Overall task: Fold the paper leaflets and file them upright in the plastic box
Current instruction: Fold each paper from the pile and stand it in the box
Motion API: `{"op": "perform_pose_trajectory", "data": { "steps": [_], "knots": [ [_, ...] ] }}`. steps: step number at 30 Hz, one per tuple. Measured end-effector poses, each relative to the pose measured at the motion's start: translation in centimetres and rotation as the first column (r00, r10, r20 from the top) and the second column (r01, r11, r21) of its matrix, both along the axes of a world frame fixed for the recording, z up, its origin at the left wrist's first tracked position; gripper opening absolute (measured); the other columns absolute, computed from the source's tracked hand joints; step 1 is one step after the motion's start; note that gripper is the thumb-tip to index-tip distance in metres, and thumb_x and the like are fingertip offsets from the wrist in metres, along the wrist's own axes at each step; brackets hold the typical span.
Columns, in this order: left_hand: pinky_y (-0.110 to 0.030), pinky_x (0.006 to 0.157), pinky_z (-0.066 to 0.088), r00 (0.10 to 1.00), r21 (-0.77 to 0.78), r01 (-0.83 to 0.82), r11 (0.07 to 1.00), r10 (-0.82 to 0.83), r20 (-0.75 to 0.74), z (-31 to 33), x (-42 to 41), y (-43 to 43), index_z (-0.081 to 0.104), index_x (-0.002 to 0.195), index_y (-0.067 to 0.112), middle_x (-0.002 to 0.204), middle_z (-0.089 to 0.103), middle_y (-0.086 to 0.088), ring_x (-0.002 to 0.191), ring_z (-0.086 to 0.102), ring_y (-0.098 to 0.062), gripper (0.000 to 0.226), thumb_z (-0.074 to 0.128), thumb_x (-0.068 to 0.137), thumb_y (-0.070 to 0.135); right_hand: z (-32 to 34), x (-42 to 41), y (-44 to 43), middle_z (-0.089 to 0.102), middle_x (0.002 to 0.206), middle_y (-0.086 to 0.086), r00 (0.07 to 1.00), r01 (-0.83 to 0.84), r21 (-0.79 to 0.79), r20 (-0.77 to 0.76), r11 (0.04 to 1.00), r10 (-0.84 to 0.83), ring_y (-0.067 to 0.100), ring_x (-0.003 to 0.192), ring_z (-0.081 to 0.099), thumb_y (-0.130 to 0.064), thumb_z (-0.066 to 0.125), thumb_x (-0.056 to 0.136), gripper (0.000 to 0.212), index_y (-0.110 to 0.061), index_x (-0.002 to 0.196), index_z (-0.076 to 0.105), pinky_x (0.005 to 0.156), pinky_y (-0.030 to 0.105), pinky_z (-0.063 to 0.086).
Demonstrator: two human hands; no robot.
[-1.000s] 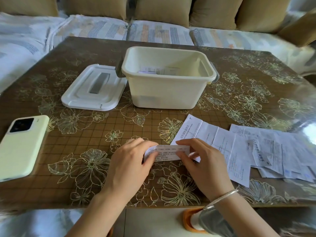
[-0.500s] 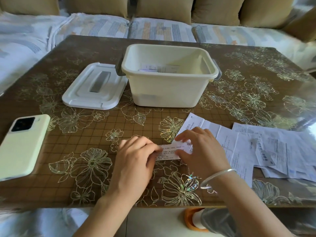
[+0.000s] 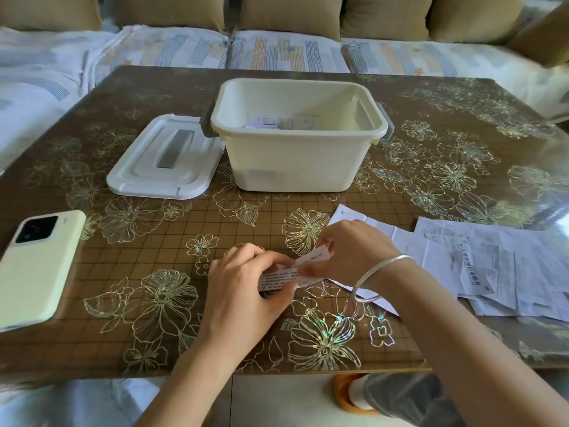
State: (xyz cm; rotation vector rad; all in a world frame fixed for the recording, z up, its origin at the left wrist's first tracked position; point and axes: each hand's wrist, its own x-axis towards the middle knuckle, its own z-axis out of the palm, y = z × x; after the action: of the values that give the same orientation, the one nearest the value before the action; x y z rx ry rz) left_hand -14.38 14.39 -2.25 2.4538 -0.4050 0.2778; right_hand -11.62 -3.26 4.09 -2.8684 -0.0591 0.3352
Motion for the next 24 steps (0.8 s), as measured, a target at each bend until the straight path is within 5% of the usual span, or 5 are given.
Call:
{"op": "perform_pose_trajectory", "data": {
  "steps": [7, 13, 18, 21, 24],
  "knots": [
    [-0.034, 0.073, 0.038, 1.000, 0.004, -0.026, 1.000, 0.026, 0.012, 0.1, 0.0, -0.2, 0.069, 0.093, 0.037, 0.087, 0.055, 0.018, 0.086, 0.052, -0.008, 0.034, 0.055, 0.073, 0.061, -1.1, -3.7, -0.5, 0.069, 0.090, -0.015, 0.983, -0.002, 0.543, 0.156, 0.840, -0.099, -0.001, 0.072, 0.061, -0.046, 0.048, 0.092, 0.026, -0.036, 0.089, 0.072, 0.063, 0.018, 0.046],
    [-0.025, 0.079, 0.041, 0.992, 0.034, 0.073, 0.997, -0.069, -0.102, 1.1, 0.3, 1.0, 0.067, 0.098, 0.033, 0.092, 0.056, 0.022, 0.089, 0.050, 0.000, 0.051, 0.061, 0.066, 0.072, -3.9, -4.4, -0.6, 0.067, 0.105, -0.025, 0.894, -0.298, 0.344, 0.429, 0.890, 0.133, 0.003, 0.107, 0.052, -0.042, 0.049, 0.093, 0.027, -0.036, 0.106, 0.071, 0.081, 0.028, 0.051],
    [-0.012, 0.076, 0.041, 0.952, -0.201, 0.090, 0.976, -0.144, -0.271, 2.6, 0.8, 2.8, 0.060, 0.118, 0.042, 0.105, 0.063, 0.027, 0.098, 0.057, 0.009, 0.051, 0.069, 0.070, 0.058, -4.6, -4.9, -0.6, 0.061, 0.119, -0.021, 0.831, -0.419, 0.156, 0.463, 0.895, 0.308, 0.011, 0.111, 0.051, -0.037, 0.050, 0.092, 0.028, -0.033, 0.113, 0.068, 0.085, 0.034, 0.050],
    [-0.024, 0.075, 0.053, 0.971, -0.138, 0.057, 0.989, -0.087, -0.223, 2.9, 1.1, 3.2, 0.067, 0.110, 0.039, 0.104, 0.062, 0.020, 0.090, 0.060, -0.002, 0.034, 0.072, 0.077, 0.036, -4.4, -4.9, -0.6, 0.059, 0.121, -0.017, 0.832, -0.432, 0.132, 0.441, 0.892, 0.338, 0.012, 0.112, 0.051, -0.038, 0.049, 0.092, 0.030, -0.031, 0.113, 0.068, 0.085, 0.034, 0.050],
    [-0.017, 0.073, 0.047, 0.972, 0.046, 0.065, 0.997, -0.053, -0.227, 3.5, 1.1, 2.7, 0.068, 0.107, 0.037, 0.101, 0.058, 0.021, 0.085, 0.053, 0.004, 0.029, 0.075, 0.080, 0.031, -4.0, -4.6, -0.6, 0.060, 0.118, -0.014, 0.832, -0.443, 0.122, 0.426, 0.888, 0.357, 0.012, 0.110, 0.052, -0.039, 0.047, 0.091, 0.030, -0.032, 0.108, 0.071, 0.083, 0.029, 0.050]
  ]
}}
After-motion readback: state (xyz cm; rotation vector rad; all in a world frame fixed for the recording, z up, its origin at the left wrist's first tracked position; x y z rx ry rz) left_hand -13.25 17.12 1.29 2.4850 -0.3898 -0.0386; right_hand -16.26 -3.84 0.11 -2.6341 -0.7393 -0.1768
